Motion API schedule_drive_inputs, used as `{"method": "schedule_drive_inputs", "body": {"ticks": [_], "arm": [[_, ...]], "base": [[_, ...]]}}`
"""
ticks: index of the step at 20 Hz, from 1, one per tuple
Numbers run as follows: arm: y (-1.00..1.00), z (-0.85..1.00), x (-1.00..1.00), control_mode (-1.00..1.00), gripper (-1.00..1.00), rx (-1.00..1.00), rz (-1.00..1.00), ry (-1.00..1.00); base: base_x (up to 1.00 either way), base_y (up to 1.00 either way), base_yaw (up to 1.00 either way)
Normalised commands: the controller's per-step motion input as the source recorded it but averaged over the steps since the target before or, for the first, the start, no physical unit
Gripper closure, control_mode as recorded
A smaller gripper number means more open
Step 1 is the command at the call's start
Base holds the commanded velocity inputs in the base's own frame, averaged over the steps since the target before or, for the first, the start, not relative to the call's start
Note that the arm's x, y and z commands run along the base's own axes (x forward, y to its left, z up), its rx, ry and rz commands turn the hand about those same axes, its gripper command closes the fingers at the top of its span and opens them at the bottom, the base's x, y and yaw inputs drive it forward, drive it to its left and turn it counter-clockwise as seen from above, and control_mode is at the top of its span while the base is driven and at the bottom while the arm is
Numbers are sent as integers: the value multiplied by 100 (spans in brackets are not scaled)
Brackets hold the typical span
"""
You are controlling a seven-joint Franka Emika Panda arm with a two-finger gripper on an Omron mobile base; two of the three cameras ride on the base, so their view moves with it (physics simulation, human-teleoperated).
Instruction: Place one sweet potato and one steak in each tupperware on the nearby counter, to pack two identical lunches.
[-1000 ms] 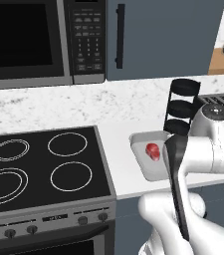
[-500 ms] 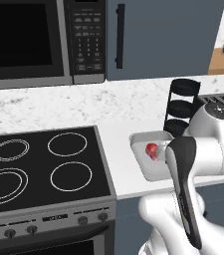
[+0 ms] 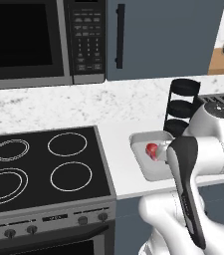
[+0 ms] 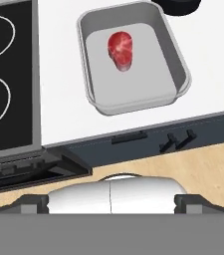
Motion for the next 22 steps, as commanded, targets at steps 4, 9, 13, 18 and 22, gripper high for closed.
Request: {"method": "schedule_drive_inputs", "body": {"ticks": [4, 9, 13, 18, 22], "arm": [[0, 0, 0, 100, -100, 0, 0, 0], [0, 0, 0, 100, -100, 0, 0, 0], [0, 0, 0, 100, -100, 0, 0, 0], [0, 0, 0, 100, -100, 0, 0, 0], [0, 0, 0, 100, -100, 0, 0, 0]], "base": [[-32, -17, -16], [-49, -65, -40], [-27, -99, -38], [-2, -100, -8], [0, -100, 10]]}}
